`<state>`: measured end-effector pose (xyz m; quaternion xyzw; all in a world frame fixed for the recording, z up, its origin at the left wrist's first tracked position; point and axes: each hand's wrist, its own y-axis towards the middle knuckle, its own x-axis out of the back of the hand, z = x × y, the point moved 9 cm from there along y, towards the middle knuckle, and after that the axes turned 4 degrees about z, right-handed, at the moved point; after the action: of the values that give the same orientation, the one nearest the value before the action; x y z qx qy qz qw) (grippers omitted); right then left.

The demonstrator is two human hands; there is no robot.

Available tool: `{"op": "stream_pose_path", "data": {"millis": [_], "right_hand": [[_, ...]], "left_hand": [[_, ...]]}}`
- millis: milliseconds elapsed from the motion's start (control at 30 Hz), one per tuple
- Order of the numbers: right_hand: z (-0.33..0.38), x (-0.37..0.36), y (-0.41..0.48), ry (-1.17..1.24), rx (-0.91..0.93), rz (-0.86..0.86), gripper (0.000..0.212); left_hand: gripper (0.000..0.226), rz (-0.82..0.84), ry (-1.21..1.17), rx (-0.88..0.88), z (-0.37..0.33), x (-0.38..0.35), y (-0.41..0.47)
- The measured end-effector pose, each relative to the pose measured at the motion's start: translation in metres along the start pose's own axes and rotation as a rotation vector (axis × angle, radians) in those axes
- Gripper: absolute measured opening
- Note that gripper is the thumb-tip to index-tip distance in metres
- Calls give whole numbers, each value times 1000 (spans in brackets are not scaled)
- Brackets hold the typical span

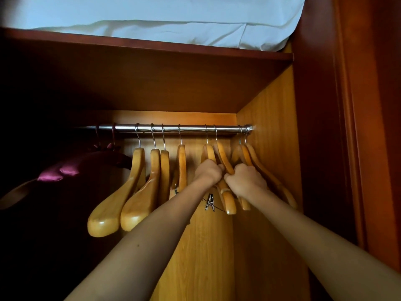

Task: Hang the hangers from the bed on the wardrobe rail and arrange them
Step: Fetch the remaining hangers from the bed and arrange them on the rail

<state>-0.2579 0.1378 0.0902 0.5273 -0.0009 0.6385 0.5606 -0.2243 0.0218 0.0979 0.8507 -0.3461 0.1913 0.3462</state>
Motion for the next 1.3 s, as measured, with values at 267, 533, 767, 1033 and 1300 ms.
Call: {"op": "stream_pose_path", "data": {"millis": [267, 533, 767, 1033, 1300], "right_hand": [[0, -5, -2, 93, -30, 14, 31], [-2, -4, -4, 88, -68, -11, 32], [-6, -5, -6, 53, -35, -15, 18], [3, -10, -10, 94, -4, -20, 24], [11, -12, -5, 39, 36, 6, 35]], "left_hand": [[34, -75, 27, -23, 9, 17, -3], [34, -83, 90, -8, 13, 27, -1], [34, -51, 141, 10, 21, 27, 1], [33, -47, 186, 4, 14, 21, -1], [33, -11, 268, 46, 21, 26, 0]]}}
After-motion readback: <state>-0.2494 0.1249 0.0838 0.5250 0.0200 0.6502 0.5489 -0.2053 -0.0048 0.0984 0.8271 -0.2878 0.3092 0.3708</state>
